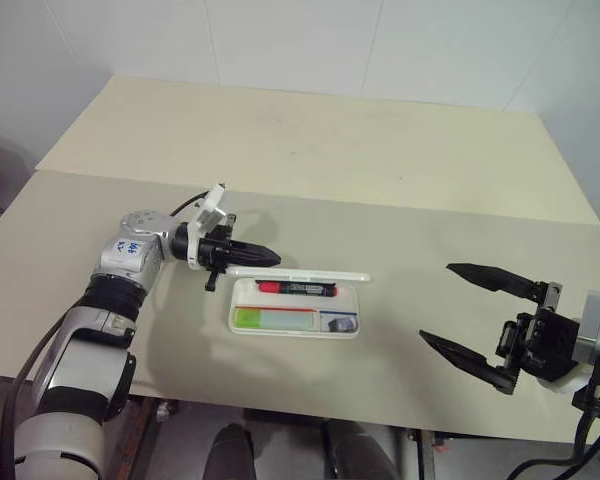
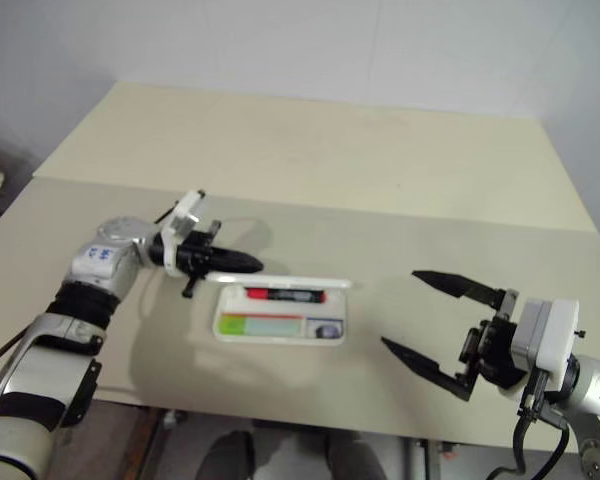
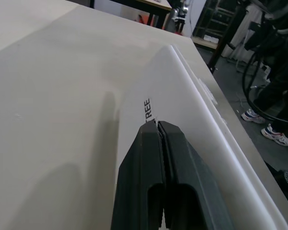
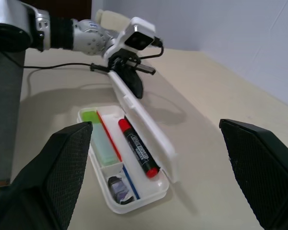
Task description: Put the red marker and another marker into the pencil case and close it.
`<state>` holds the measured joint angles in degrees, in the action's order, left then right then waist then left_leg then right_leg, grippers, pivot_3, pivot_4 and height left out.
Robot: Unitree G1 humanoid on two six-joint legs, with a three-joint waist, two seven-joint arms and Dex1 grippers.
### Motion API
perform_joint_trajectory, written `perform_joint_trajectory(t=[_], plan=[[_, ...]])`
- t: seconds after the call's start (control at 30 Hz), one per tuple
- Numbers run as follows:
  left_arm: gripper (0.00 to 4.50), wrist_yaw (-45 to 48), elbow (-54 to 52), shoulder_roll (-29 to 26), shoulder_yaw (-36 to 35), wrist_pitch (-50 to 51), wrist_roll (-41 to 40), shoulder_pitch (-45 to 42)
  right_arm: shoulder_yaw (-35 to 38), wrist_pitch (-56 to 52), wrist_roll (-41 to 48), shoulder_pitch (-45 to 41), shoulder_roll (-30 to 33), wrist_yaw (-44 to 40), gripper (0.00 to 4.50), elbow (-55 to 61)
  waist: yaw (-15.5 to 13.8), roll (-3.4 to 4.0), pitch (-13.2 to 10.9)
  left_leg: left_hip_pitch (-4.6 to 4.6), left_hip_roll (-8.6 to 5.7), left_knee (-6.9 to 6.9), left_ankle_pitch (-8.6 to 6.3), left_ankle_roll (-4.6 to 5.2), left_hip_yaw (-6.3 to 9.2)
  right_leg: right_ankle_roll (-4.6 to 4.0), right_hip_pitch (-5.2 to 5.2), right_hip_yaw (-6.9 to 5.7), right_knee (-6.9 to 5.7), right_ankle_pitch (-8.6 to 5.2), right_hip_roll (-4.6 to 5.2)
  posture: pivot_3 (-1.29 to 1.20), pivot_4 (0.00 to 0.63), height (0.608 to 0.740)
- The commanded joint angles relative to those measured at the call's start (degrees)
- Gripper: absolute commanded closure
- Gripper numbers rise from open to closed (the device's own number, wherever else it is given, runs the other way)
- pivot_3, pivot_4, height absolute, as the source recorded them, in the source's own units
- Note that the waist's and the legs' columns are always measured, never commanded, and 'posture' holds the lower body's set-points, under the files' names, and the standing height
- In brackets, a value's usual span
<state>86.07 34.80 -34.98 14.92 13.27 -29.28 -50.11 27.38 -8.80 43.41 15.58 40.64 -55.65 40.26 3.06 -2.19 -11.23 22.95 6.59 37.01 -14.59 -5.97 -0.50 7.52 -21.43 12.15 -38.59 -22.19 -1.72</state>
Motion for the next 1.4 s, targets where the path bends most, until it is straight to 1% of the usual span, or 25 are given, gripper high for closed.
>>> perform_joint_trajectory(t=[0.03, 0.27, 0.4, 0.57, 0.67, 0.73, 0.83, 0.97, 1.1, 1.27, 1.4], plan=[[4.48, 6.3, -4.56, 0.26, 0.45, 0.52, 1.41, 1.45, 0.87, 0.38, 0.73, 0.3, -0.06, 0.44, 0.0, 1.16, -0.04, 0.0, 0.0, 0.0, -0.01, 0.0, 0.0, 0.0, 0.0, 0.0, 0.01, 0.0, 0.01, 0.0, 0.01, 0.0, 0.15, 0.74], [4.48, 4.32, -9.01, 0.74, 1.75, -0.42, 5.86, 4.81, 2.06, 2.27, 1.0, 2.75, -0.69, -1.9, 0.0, 0.93, -0.17, 0.0, 0.0, 0.02, -0.02, 0.01, -0.01, 0.02, 0.01, 0.01, 0.02, 0.0, 0.05, 0.0, 0.02, 0.0, 0.15, 0.74], [4.48, 3.19, -10.96, 0.65, 2.75, -1.48, 8.53, 6.73, 3.54, 4.08, 2.31, 4.81, -1.25, -4.85, 0.0, 0.23, -0.09, 0.0, 0.0, 0.02, -0.02, 0.0, -0.02, 0.04, 0.01, 0.01, 0.02, 0.01, 0.05, 0.0, 0.02, 0.0, 0.15, 0.74], [4.48, 1.17, -12.05, 0.94, 3.51, -1.77, 12.0, 8.69, 4.7, 5.18, 5.26, 5.18, -1.39, -7.33, 0.0, -0.44, -0.01, 0.01, 0.0, -0.03, -0.02, 0.05, -0.03, 0.06, 0.0, 0.03, 0.1, 0.02, 0.06, 0.02, 0.02, 0.0, 0.15, 0.74], [4.48, 1.38, -13.23, 0.51, 4.22, -3.49, 14.28, 10.59, 5.98, 5.05, 8.48, 6.22, -1.48, -9.27, 0.0, -0.68, 0.0, 0.03, -0.01, -0.29, -0.03, 0.01, -0.05, 0.09, -0.01, 0.03, 0.4, 0.05, 0.15, 0.02, 0.03, 0.0, 0.15, 0.74], [4.48, 1.53, -14.03, 0.36, 4.45, -4.26, 15.09, 11.65, 7.15, 4.86, 9.79, 7.25, -1.11, -11.2, 0.0, -1.51, 0.04, 0.11, 0.03, -0.79, -0.03, -0.16, -0.09, 0.15, -0.01, 0.02, 0.95, 0.04, 0.5, 0.01, 0.05, 0.0, 0.15, 0.74], [4.48, 1.13, -14.66, 0.37, 4.71, -5.36, 16.29, 12.86, 8.7, 4.62, 11.17, 7.94, -0.56, -13.84, 0.0, -3.03, 0.05, 0.14, 0.05, -0.81, -0.06, -0.2, -0.13, 0.23, -0.06, 0.04, 1.08, 0.05, 0.75, 0.02, 0.14, 0.0, 0.15, 0.74], [4.48, 0.41, -14.32, -0.06, 5.87, -8.88, 19.13, 14.14, 9.63, 4.23, 11.72, 6.82, 0.33, -15.62, 0.0, -5.1, 0.13, 0.31, 0.16, -0.82, -0.16, -0.18, -0.17, 0.3, -0.09, 0.1, 1.1, 0.09, 0.78, 0.05, 0.25, 0.0, 0.15, 0.74], [4.48, -0.57, -13.75, 0.09, 6.23, -9.65, 20.99, 14.19, 8.23, 4.34, 10.47, 4.56, 0.13, -14.67, 0.0, -5.66, 0.2, 0.56, 0.3, -0.87, -0.17, -0.15, -0.17, 0.31, -0.12, 0.1, 1.12, 0.16, 0.78, 0.05, 0.24, 0.0, 0.15, 0.74], [4.48, -2.48, -13.23, 2.36, 4.06, -10.51, 19.75, 12.48, 5.2, 4.33, 7.92, 1.36, -0.61, -12.64, 0.0, -5.85, 0.15, 0.67, 0.37, -0.88, -0.23, -0.07, -0.17, 0.32, -0.15, 0.01, 1.14, 0.31, 0.78, 0.0, 0.25, 0.0, 0.15, 0.74], [4.48, -5.96, -15.72, 5.16, -2.52, -11.73, 14.45, 11.53, 3.53, 4.33, 6.69, -0.64, -0.38, -12.75, 0.0, -7.51, 0.11, 0.57, 0.31, -0.77, -0.37, -0.01, -0.15, 0.37, -0.15, -0.01, 1.13, 0.46, 0.86, 0.0, 0.33, 0.0, 0.15, 0.74]])
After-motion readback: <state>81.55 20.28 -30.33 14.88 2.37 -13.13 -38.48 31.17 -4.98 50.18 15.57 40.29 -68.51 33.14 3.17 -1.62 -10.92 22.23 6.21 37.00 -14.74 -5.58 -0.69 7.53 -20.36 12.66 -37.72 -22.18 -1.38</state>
